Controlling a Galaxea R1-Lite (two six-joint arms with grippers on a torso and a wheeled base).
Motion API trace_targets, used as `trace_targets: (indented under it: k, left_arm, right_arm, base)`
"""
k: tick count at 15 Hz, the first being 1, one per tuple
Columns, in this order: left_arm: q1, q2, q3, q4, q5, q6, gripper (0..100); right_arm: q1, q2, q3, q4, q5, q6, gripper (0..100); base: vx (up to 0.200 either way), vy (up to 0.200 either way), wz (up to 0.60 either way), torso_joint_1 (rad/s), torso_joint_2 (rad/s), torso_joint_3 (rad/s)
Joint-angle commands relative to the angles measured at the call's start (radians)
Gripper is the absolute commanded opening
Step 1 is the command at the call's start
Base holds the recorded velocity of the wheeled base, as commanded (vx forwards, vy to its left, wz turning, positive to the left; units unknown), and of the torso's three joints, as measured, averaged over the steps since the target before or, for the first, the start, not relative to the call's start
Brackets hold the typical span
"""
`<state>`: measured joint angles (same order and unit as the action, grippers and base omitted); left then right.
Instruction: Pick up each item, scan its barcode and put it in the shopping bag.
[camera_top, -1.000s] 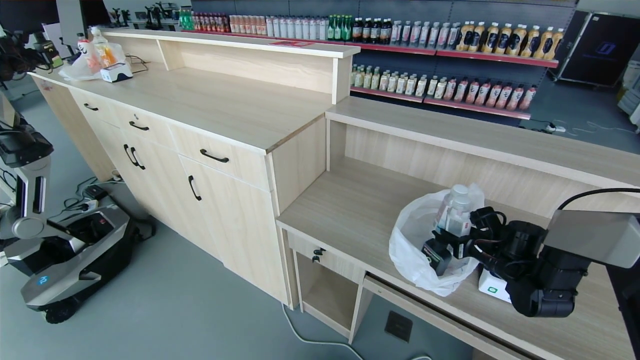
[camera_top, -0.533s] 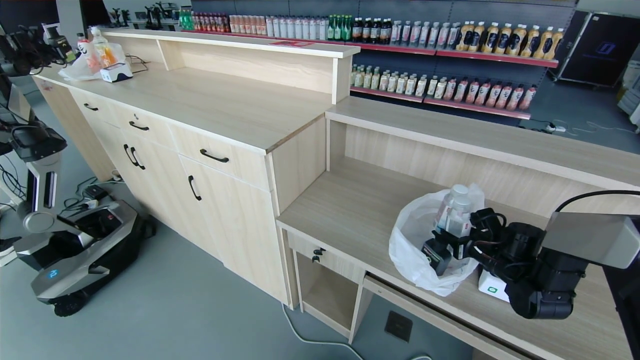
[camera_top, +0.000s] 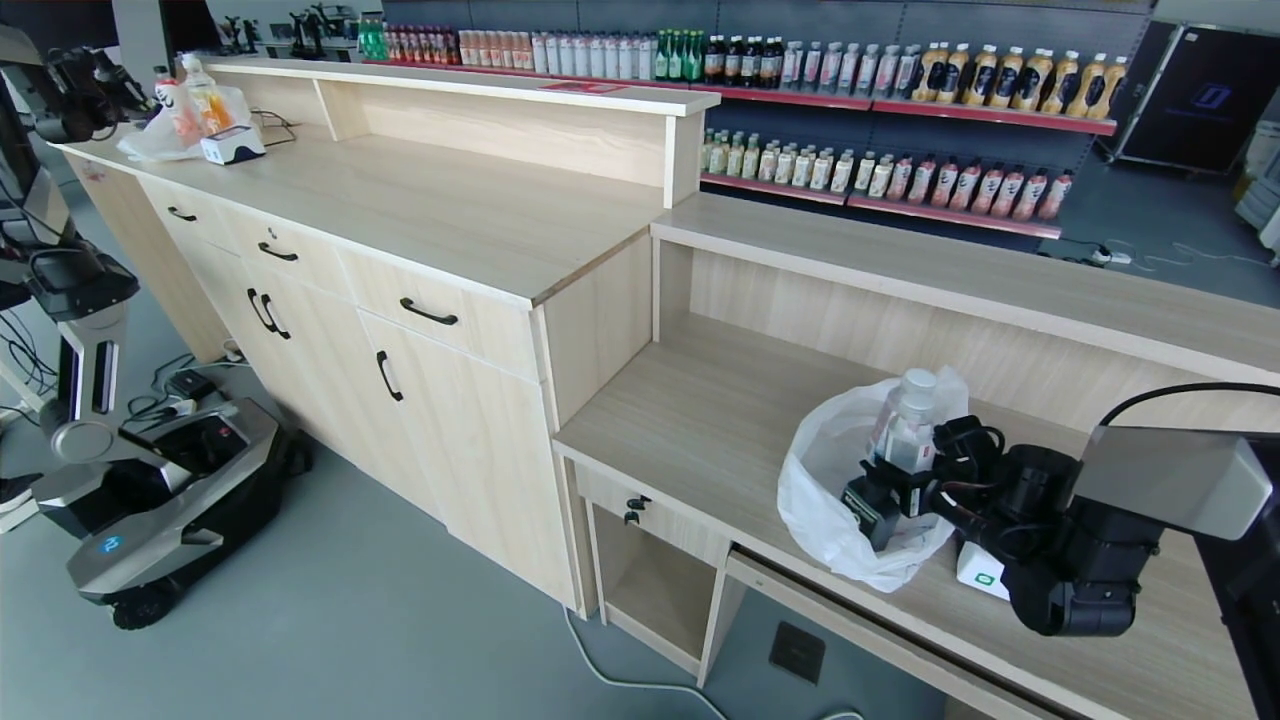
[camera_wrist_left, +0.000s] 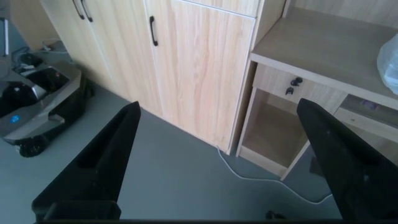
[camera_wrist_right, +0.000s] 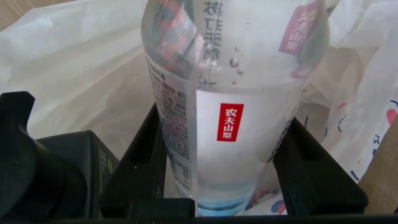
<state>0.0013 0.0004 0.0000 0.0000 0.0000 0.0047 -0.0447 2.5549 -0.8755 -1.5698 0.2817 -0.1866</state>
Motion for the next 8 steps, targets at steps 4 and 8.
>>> trace_targets:
  k: [4, 8]
  left_arm:
    - [0.0, 0.0, 0.0, 0.0, 0.0, 0.0, 100]
    - [0.0, 0.0, 0.0, 0.0, 0.0, 0.0, 100]
  right_arm:
    - [0.019, 0.042, -0.036, -0.001, 0.001, -0.001, 0]
    - [0.025, 0.047, -0.037, -0.001, 0.011, -0.002, 0]
  base:
    - [0.0, 0.0, 0.0, 0.0, 0.0, 0.0]
    - [0.0, 0.0, 0.0, 0.0, 0.0, 0.0]
